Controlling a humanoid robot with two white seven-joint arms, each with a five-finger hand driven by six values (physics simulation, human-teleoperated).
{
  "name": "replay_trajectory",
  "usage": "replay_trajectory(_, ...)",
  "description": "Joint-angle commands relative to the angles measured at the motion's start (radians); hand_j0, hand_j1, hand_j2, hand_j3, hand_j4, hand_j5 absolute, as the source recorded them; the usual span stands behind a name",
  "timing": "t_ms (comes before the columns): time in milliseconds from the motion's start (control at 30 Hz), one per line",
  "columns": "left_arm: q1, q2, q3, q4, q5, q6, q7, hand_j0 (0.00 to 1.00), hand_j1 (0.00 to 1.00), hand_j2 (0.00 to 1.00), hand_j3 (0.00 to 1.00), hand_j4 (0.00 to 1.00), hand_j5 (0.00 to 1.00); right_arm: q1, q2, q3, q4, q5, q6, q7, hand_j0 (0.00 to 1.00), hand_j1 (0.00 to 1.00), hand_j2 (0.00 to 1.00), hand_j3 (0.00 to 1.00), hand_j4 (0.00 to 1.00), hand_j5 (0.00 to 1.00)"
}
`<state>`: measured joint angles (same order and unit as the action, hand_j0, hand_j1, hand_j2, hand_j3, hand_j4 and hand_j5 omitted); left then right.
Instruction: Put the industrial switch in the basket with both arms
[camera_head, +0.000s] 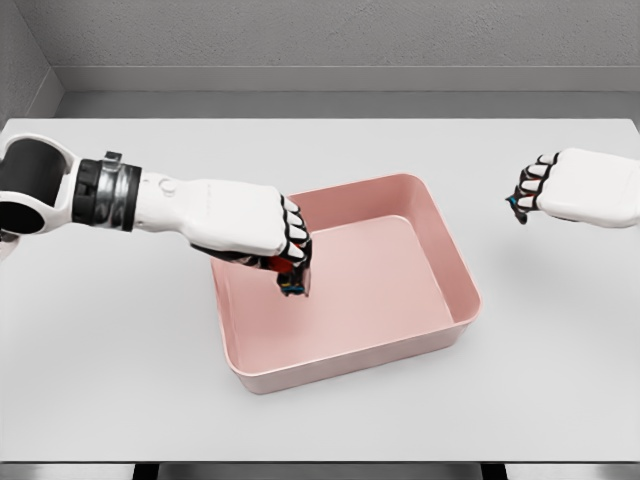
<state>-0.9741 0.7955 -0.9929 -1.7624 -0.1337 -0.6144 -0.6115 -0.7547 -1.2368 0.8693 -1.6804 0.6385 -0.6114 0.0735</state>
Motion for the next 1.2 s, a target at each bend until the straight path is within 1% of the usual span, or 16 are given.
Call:
replay_trajectory(0,0.000,-0.012,-0.004,0.001,0.005,0.003,0.001,0.74,0.74,0.74,0.74,0.74,0.74,0.000,0.003,-0.003,-0.012,-0.013,0.001,0.000,0.44,0.44,0.44,0.44,0.44,0.44)
replay_trajectory(67,0.000,-0.022,-0.004,0.001,0.005,0.003,0.001,0.86,0.86,0.86,0.86,0.86,0.86,-0.005,0.026,-0.003,-0.018,-0.013,0.001,0.000,0.44,0.44,0.44,0.44,0.44,0.44)
replay_trajectory(133,0.000,-0.021,-0.006,0.001,0.006,0.003,0.001,0.94,0.94,0.94,0.94,0.94,0.94,-0.006,0.040,-0.003,-0.018,-0.013,0.001,0.000,0.44,0.44,0.44,0.44,0.44,0.44)
replay_trajectory(467,-0.002,-0.002,0.008,0.007,0.006,0.003,0.001,1.00,1.00,1.00,1.00,1.00,1.00,-0.028,0.071,-0.003,-0.042,-0.039,0.001,0.005,0.44,0.44,0.44,0.44,0.44,0.44)
replay_trajectory(500,-0.005,0.020,0.013,0.009,0.011,0.003,0.001,1.00,1.00,1.00,1.00,1.00,1.00,-0.028,0.076,-0.003,-0.047,-0.039,0.001,0.005,0.44,0.44,0.44,0.44,0.44,0.44)
replay_trajectory(533,-0.005,0.091,0.052,0.021,0.045,0.003,0.003,1.00,1.00,1.00,1.00,1.00,1.00,-0.028,0.082,-0.003,-0.055,-0.039,0.001,0.005,0.44,0.44,0.44,0.44,0.44,0.44)
replay_trajectory(600,-0.006,0.237,0.125,0.063,0.206,0.003,0.009,1.00,1.00,1.00,1.00,1.00,1.00,-0.029,0.091,-0.003,-0.062,-0.039,0.001,0.005,0.44,0.44,0.44,0.44,0.44,0.44)
replay_trajectory(633,-0.006,0.280,0.149,0.090,0.272,0.003,0.009,1.00,1.00,1.00,1.00,1.00,1.00,-0.029,0.099,-0.003,-0.064,-0.040,0.001,0.005,0.44,0.44,0.44,0.44,0.44,0.44)
replay_trajectory(667,-0.006,0.289,0.157,0.185,0.371,0.003,0.009,1.00,1.00,1.00,1.00,1.00,1.00,-0.034,0.105,-0.003,-0.065,-0.048,0.001,0.005,0.44,0.44,0.44,0.44,0.44,0.44)
replay_trajectory(700,0.002,0.288,0.155,0.306,0.445,0.003,0.010,1.00,1.00,1.00,1.00,1.00,1.00,-0.035,0.108,-0.003,-0.067,-0.048,0.001,0.005,0.44,0.44,0.44,0.44,0.44,0.44)
replay_trajectory(733,0.020,0.283,0.148,0.405,0.459,0.003,0.009,1.00,1.00,1.00,1.00,1.00,1.00,-0.038,0.115,-0.003,-0.070,-0.048,0.001,0.005,0.44,0.44,0.44,0.44,0.44,0.44)
replay_trajectory(767,0.070,0.277,0.145,0.429,0.456,0.003,0.009,1.00,1.00,1.00,1.00,1.00,1.00,-0.041,0.126,-0.003,-0.071,-0.048,0.001,0.005,0.44,0.44,0.44,0.44,0.44,0.44)
replay_trajectory(800,0.144,0.278,0.143,0.428,0.445,0.003,0.007,1.00,1.00,1.00,1.00,1.00,1.00,-0.041,0.140,-0.003,-0.071,-0.048,0.001,0.005,0.44,0.44,0.44,0.44,0.44,0.44)
replay_trajectory(833,0.182,0.277,0.140,0.432,0.445,0.003,0.007,1.00,1.00,1.00,1.00,1.00,1.00,-0.043,0.146,-0.003,-0.071,-0.048,0.001,0.005,0.44,0.44,0.44,0.44,0.44,0.44)
replay_trajectory(900,0.241,0.268,0.080,0.440,0.445,0.003,0.007,1.00,1.00,1.00,1.00,1.00,1.00,-0.043,0.160,-0.003,-0.071,-0.048,0.001,0.006,0.44,0.44,0.44,0.44,0.44,0.44)
replay_trajectory(1167,0.245,0.254,0.068,0.437,0.447,0.003,0.007,1.00,1.00,1.00,1.00,1.00,1.00,-0.043,0.215,-0.003,-0.076,-0.048,0.001,0.006,0.44,0.44,0.44,0.44,0.44,0.44)
